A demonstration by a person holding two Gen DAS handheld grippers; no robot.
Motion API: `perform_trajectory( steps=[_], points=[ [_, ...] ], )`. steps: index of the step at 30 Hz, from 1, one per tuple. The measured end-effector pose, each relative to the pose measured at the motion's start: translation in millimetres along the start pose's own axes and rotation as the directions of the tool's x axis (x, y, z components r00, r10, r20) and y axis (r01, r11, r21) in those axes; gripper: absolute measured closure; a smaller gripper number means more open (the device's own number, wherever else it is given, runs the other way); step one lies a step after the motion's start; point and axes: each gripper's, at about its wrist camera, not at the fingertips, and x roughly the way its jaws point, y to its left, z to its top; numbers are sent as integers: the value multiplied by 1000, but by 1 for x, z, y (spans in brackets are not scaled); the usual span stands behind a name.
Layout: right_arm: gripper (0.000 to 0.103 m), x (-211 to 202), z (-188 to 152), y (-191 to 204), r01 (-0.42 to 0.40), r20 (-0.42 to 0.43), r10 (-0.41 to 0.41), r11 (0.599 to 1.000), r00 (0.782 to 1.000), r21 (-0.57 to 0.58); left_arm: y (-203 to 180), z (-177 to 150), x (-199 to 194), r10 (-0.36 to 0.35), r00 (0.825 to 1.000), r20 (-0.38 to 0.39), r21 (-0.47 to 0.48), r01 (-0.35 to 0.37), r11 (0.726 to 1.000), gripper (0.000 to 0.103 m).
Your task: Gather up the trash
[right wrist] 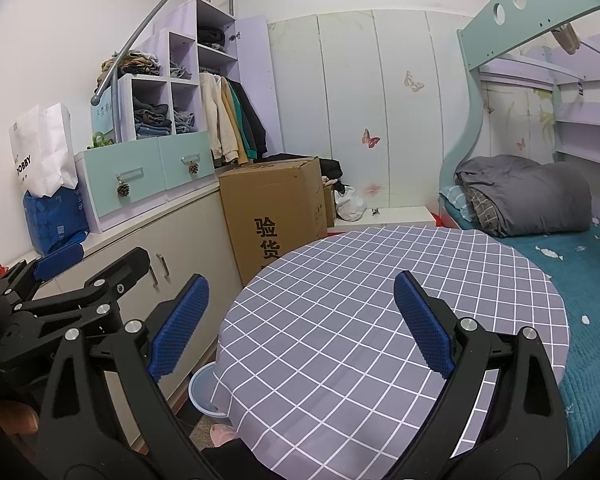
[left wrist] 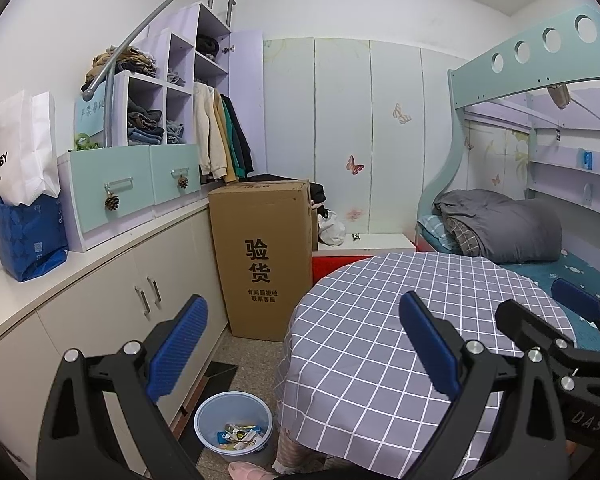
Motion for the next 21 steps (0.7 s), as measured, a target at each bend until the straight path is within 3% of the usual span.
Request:
perform_trajectory(
  steps=[21],
  points=[
    [11, 1, -1, 1, -3, -12, 4, 1000, 1000, 8, -1, -1, -2, 5, 1000, 3, 3, -5, 1000, 8]
  ],
)
